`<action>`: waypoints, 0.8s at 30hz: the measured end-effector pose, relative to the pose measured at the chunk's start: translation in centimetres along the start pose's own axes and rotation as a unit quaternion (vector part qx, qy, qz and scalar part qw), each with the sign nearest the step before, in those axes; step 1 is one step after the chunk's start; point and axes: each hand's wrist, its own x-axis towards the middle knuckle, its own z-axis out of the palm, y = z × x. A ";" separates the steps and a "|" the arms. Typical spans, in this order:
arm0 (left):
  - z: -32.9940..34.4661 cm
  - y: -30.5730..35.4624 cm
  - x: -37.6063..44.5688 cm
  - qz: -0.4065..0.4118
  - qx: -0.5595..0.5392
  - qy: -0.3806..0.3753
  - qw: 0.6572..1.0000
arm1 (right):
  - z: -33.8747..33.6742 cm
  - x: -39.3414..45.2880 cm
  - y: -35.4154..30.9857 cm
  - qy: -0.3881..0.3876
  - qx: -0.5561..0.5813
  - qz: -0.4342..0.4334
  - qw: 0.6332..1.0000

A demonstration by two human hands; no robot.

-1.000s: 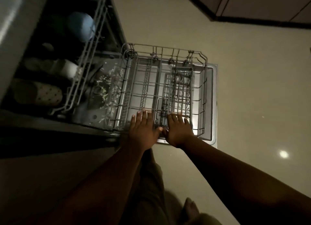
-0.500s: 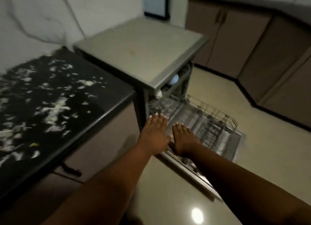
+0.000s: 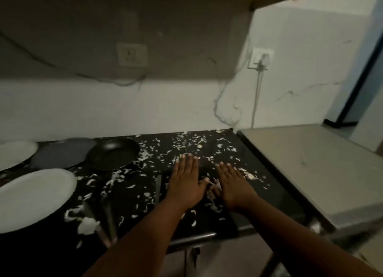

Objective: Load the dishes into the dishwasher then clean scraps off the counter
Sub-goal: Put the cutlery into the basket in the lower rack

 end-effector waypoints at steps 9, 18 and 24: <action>-2.0 -14.3 -4.5 -0.232 0.012 0.027 0.972 | 0.1 7.6 -10.7 -0.122 0.041 -0.074 0.989; -3.9 -18.1 -9.7 -0.452 -0.085 -0.129 0.879 | 2.1 11.7 -16.5 -0.233 0.191 0.033 0.953; -3.3 -17.2 -11.4 -0.503 -0.156 -0.100 0.844 | 2.5 12.9 -16.5 -0.228 0.201 0.020 0.952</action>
